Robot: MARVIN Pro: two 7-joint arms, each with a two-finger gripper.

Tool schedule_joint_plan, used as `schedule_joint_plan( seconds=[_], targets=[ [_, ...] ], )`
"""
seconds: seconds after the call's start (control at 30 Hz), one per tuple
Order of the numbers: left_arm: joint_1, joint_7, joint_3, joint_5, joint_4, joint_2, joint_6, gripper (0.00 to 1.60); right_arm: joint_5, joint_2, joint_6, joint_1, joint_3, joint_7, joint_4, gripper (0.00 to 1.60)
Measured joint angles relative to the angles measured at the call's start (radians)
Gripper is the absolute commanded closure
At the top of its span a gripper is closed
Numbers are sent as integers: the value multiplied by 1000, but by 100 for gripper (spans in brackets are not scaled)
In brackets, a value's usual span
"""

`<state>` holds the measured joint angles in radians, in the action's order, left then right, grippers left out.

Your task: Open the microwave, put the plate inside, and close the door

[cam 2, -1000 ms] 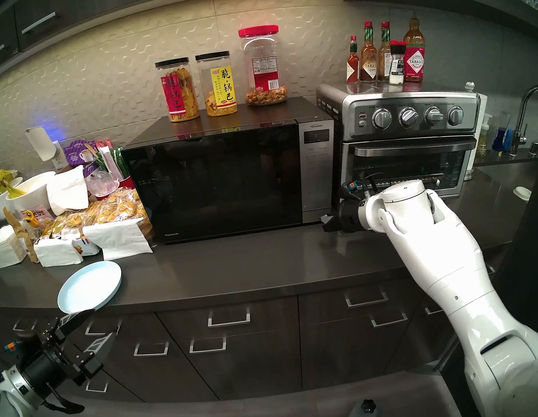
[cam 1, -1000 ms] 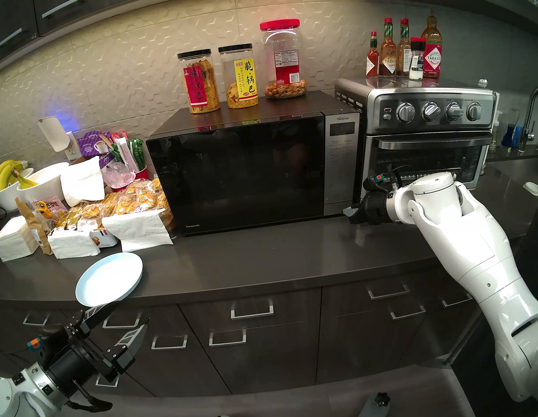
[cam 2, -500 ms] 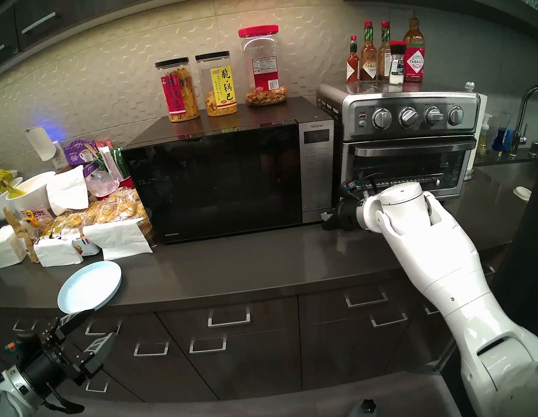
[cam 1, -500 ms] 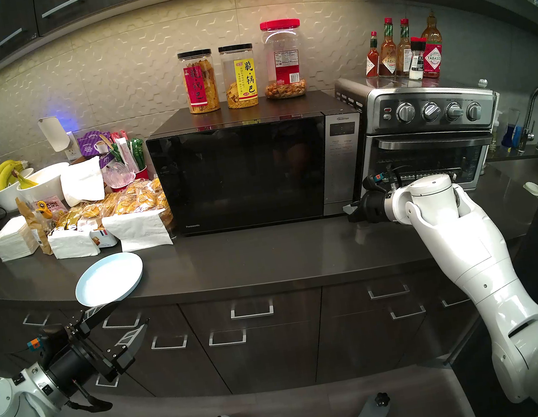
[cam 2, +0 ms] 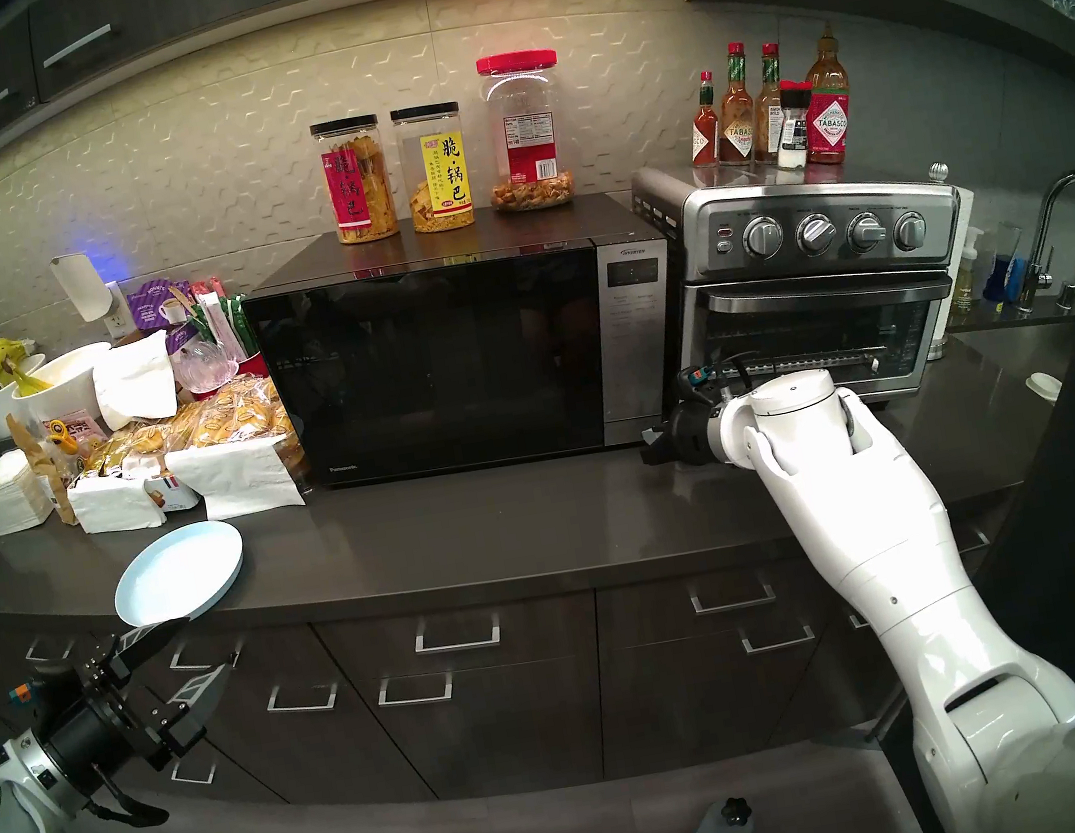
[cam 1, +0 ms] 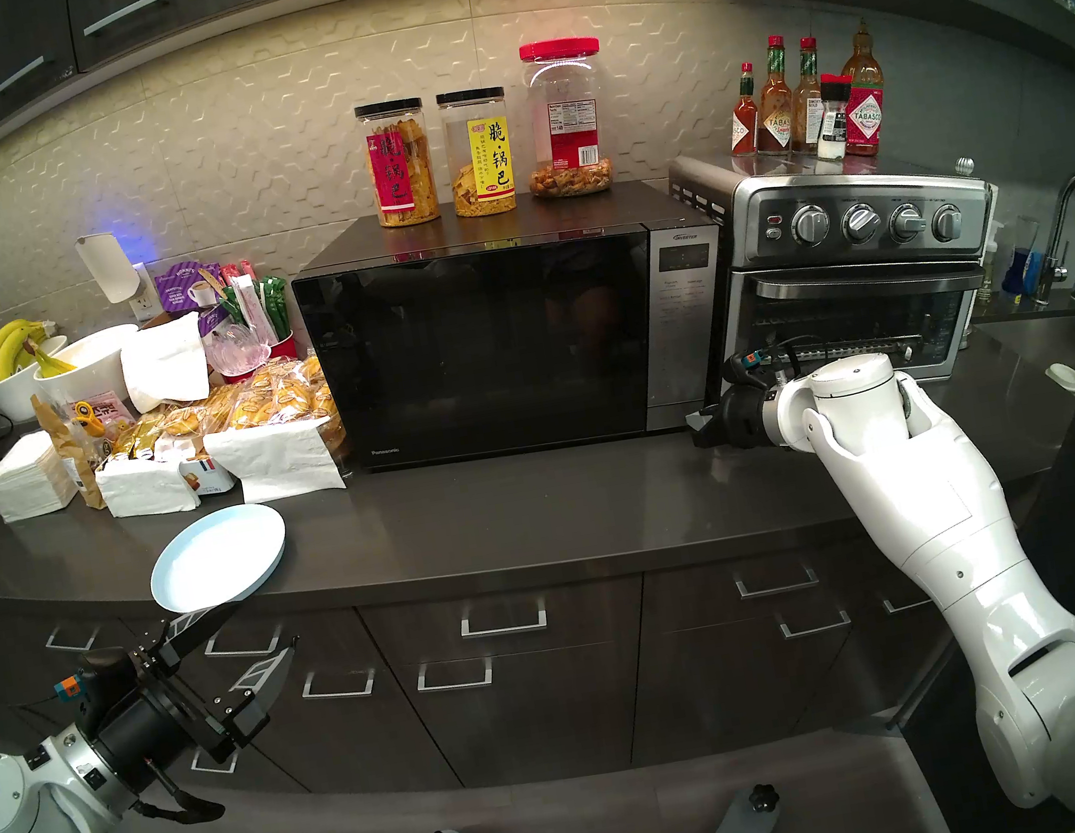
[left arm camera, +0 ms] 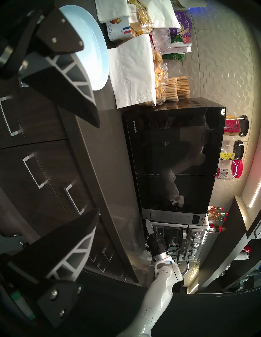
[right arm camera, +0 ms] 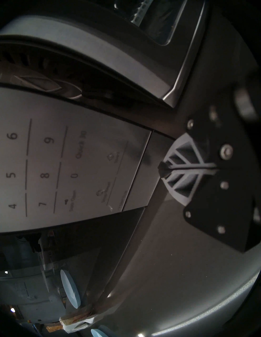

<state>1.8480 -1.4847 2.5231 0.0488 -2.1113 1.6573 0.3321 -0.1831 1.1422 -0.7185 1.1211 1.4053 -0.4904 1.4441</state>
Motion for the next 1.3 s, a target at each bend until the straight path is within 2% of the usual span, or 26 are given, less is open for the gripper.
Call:
schedule_joint_plan(
  seconds=[0.4,0.83,1.3],
  targets=[
    [0,0,0,0,0,0,0,0,6,12,7,-5,1,12,-13,160],
    [0,0,0,0,0,0,0,0,13,37,61,-8,7,34,-51,160],
    [0,0,0,0,0,0,0,0,13,64,205,17,28,56,-86,160]
  ],
)
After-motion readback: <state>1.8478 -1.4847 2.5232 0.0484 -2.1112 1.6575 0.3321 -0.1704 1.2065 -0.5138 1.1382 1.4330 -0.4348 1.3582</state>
